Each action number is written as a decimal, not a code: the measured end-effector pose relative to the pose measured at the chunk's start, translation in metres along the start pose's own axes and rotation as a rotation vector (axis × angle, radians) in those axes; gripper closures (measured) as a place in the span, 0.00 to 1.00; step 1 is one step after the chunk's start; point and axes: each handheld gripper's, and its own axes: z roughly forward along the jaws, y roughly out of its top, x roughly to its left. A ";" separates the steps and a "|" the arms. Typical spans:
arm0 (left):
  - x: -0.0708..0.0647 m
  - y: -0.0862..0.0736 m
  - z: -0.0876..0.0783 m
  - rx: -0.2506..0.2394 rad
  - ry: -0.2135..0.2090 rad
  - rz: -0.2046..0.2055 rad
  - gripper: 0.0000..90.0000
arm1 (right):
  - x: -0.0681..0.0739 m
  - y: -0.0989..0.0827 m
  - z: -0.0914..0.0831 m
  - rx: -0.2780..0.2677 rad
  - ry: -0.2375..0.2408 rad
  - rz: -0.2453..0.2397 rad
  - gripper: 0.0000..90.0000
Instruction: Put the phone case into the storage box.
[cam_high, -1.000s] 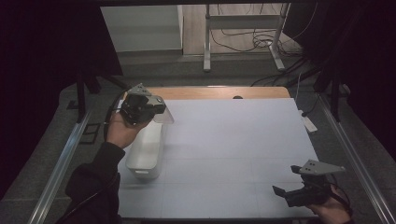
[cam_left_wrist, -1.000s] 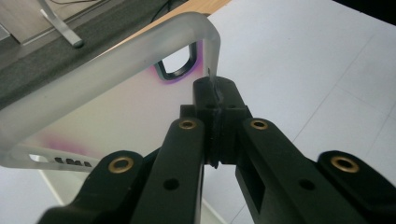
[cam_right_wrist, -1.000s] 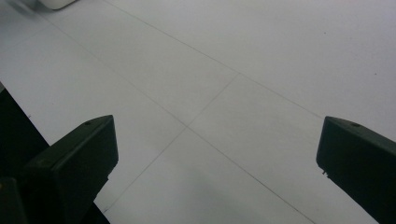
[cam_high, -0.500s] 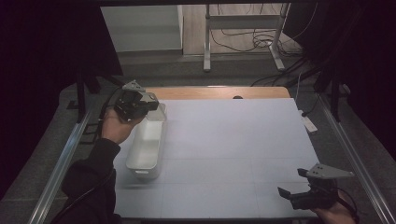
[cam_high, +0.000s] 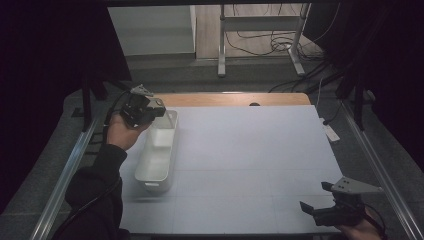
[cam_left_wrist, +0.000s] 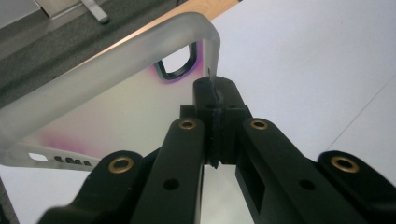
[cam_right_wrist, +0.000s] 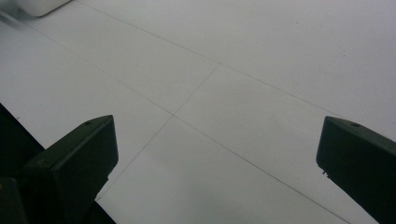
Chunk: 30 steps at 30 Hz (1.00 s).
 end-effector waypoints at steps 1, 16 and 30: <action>0.001 0.000 0.002 0.005 0.001 0.001 0.99 | 0.000 0.000 0.000 0.000 0.000 0.000 0.00; 0.015 -0.004 0.031 0.049 -0.001 -0.035 0.99 | 0.001 0.000 0.000 0.005 0.006 -0.007 0.00; 0.023 -0.014 0.061 0.075 -0.010 -0.079 0.99 | 0.002 0.000 0.002 0.019 0.011 -0.020 0.00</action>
